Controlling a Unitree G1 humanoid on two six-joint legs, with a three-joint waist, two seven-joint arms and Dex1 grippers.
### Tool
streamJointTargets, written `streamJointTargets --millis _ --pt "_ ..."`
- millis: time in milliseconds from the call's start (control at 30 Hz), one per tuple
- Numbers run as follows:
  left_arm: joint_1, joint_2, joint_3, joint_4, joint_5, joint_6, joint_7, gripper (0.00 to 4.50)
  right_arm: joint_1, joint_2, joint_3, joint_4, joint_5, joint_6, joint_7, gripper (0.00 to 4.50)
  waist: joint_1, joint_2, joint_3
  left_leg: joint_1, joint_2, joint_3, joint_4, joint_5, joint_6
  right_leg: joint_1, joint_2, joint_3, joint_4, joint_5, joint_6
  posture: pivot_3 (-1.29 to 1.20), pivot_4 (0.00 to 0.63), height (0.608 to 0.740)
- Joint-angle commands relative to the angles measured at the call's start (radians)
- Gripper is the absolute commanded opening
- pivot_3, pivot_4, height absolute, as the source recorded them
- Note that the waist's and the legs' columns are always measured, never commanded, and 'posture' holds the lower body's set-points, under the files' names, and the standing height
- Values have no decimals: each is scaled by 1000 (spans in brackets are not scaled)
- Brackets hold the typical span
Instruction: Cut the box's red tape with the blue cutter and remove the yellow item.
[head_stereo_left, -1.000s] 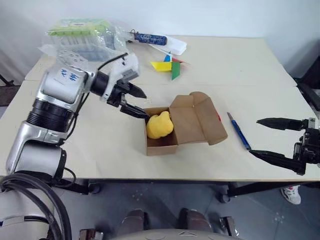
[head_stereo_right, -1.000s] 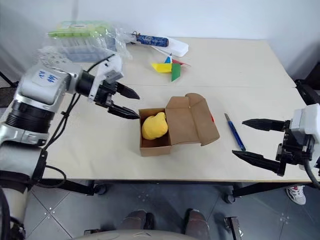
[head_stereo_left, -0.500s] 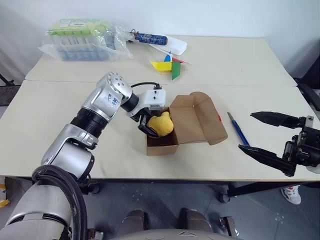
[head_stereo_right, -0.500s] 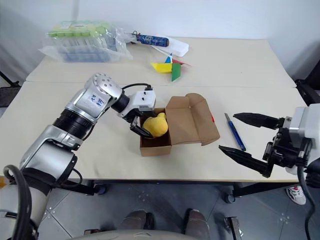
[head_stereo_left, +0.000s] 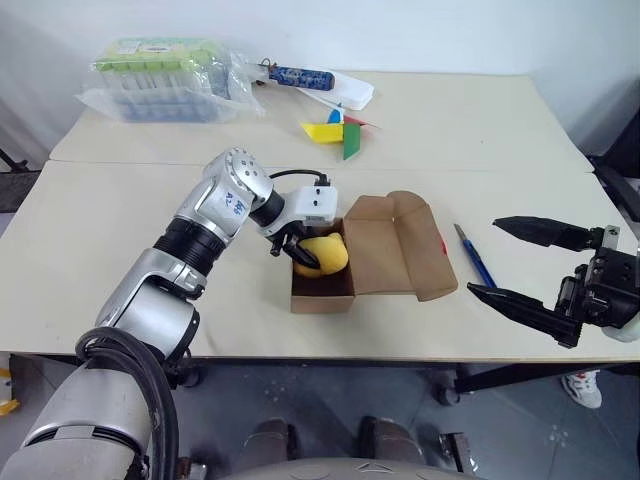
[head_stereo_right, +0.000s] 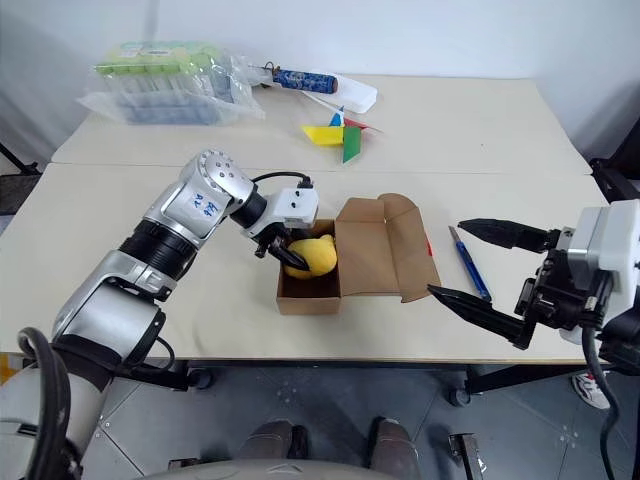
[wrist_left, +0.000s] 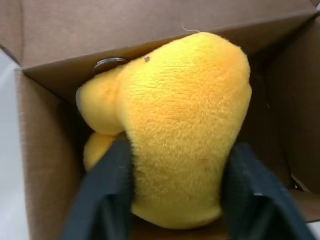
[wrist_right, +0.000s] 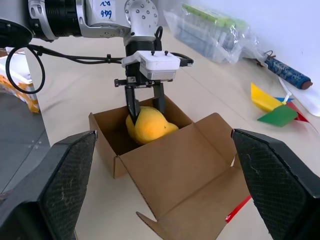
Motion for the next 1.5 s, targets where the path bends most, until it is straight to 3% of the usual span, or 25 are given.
streamJointTargets --millis 33,133,200,600,767,867,1033,1333,1500 --pt "-28 18 52 -49 -12 25 -7 957 -23 -20 6 10 -4 -28 14 4500 0 0 0 0 0 0 0 0 0 0 0 0 0 0 0 0 150 740" --pt "-24 27 90 -86 -30 71 1 202 -49 -27 25 29 -10 -36 23 4500 -1 0 0 0 0 0 0 0 0 0 0 0 0 0 0 0 150 740" --pt "-24 33 115 -109 -39 109 9 63 -64 -28 34 40 -12 -42 29 4500 -1 0 0 0 0 0 0 0 0 0 0 0 0 0 0 0 150 740" --pt "-4 62 320 -285 -157 409 175 59 -203 -70 114 153 -11 -36 90 4500 -3 0 0 0 0 -2 1 0 0 0 0 0 2 0 0 0 150 740" --pt "-63 26 483 -247 -223 479 377 59 -293 -85 171 219 -15 -31 119 4500 -2 0 0 0 0 -2 2 0 0 0 0 0 2 0 0 0 150 740" --pt "-72 107 588 -218 -187 521 571 59 -440 -76 257 319 -23 -30 140 4500 -10 0 0 0 0 -3 2 0 0 0 0 0 2 0 0 0 150 740" --pt "20 218 588 -261 -149 642 693 59 -606 -24 361 451 -51 -28 167 4500 -30 0 0 6 1 -2 -3 0 -2 -1 0 0 9 0 0 0 150 740" --pt "393 339 601 -516 -148 848 802 59 -825 96 542 645 -166 -65 296 4500 -24 0 0 3 1 -2 -1 0 -2 -3 0 0 9 0 0 0 150 740" --pt "476 373 589 -566 -160 889 822 1640 -893 137 584 719 -220 -84 356 4500 -17 -1 0 0 1 -2 1 0 -3 -3 0 -1 9 0 0 0 150 740"
